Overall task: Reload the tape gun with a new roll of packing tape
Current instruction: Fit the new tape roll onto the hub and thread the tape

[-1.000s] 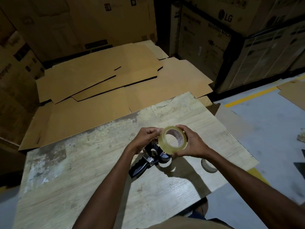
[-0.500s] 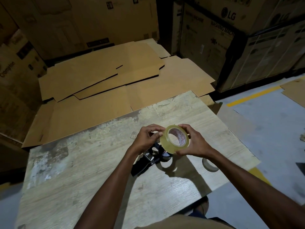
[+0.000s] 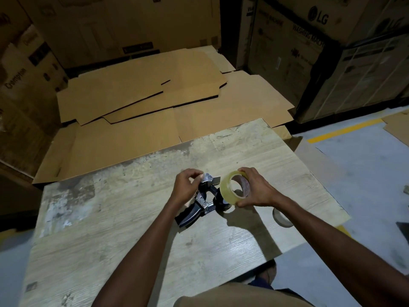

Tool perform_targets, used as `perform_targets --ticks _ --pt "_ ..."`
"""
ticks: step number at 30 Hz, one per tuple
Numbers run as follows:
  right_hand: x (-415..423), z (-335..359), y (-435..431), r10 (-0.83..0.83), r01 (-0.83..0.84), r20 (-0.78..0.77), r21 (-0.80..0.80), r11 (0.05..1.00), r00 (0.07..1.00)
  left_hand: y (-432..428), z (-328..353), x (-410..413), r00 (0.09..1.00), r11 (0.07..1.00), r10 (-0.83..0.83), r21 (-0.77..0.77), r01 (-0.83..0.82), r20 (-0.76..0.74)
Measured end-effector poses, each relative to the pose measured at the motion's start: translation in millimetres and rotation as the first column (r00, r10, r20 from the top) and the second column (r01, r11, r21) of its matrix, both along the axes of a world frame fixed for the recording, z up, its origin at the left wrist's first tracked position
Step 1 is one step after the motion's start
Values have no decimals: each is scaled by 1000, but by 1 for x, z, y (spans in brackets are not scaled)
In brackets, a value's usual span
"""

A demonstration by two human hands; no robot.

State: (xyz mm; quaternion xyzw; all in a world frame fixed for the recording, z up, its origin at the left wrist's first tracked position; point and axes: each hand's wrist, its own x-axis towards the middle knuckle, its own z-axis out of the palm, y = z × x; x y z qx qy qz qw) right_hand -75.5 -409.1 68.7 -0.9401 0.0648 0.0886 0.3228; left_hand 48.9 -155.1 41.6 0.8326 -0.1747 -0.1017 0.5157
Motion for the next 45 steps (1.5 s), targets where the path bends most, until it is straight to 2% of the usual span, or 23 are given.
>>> perform_targets --ticks 4,8,15,22,27,32,34,37,40,45 --pt "7 -3 9 57 -64 -73 -102 993 996 32 -42 -12 995 995 93 47 -90 -45" --pt "19 -5 24 99 -117 -113 -169 979 989 43 -51 -25 996 993 69 101 -64 -50" --pt "30 -8 32 132 -161 -152 -196 967 979 48 -59 -33 991 992 28 126 -12 -130" --pt "33 -11 32 128 -164 -174 -211 964 976 41 -58 -35 995 997 -20 67 27 -103" --pt "32 -15 32 115 -144 -171 -170 975 979 19 -47 -47 985 998 48 54 -39 -166" --pt "22 -22 23 28 -31 -137 -17 999 990 -9 -52 -56 984 988 96 132 -76 -152" --pt "15 -25 16 -69 79 -105 103 992 992 -12 -50 -56 980 986 118 134 -97 -160" --pt "7 -28 9 -311 319 -78 339 885 947 -11 -51 -52 974 988 129 107 -110 -184" --pt "4 -35 6 -447 437 -69 385 813 892 -11 -47 -51 964 985 159 102 -139 -215" --pt "5 -39 8 -518 515 -119 422 746 847 -11 -45 -49 954 983 175 100 -155 -244"
